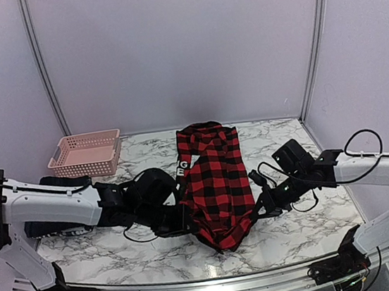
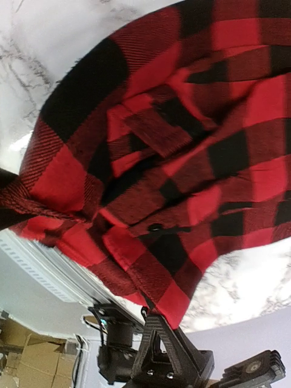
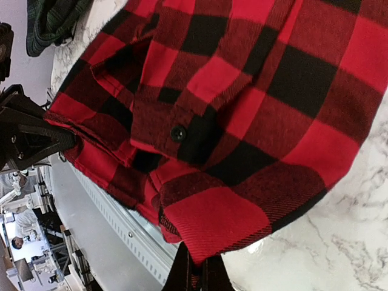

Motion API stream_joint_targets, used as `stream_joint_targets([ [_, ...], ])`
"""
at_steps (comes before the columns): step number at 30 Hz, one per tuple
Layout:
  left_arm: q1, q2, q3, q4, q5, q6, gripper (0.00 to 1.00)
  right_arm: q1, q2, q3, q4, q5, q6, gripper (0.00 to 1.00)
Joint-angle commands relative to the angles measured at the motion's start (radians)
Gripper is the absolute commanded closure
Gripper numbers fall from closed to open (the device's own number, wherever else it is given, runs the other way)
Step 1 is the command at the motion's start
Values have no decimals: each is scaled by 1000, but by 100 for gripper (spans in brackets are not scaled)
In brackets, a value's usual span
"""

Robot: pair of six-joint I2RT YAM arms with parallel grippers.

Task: Fold and stack the mixed laundry pile
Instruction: Pick up the rectangle-folded T-shirt from the center of the board, then fold the rectangle-folded T-shirt at the center of the board.

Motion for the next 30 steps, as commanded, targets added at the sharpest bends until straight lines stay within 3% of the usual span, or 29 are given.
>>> stream_joint_targets([
  [1, 100, 31, 60, -64, 52, 80, 100, -81, 58, 119, -26, 16, -72, 100],
  [16, 429, 290, 414, -52, 235, 214, 100, -325, 483, 603, -82, -5, -230, 100],
  [23, 509, 503, 650, -72, 285, 237, 100, -391, 681, 808, -89, -33, -252, 100],
  [30, 557, 642, 771, -76, 292, 247, 100, -401, 860, 963, -92, -41, -253, 100],
])
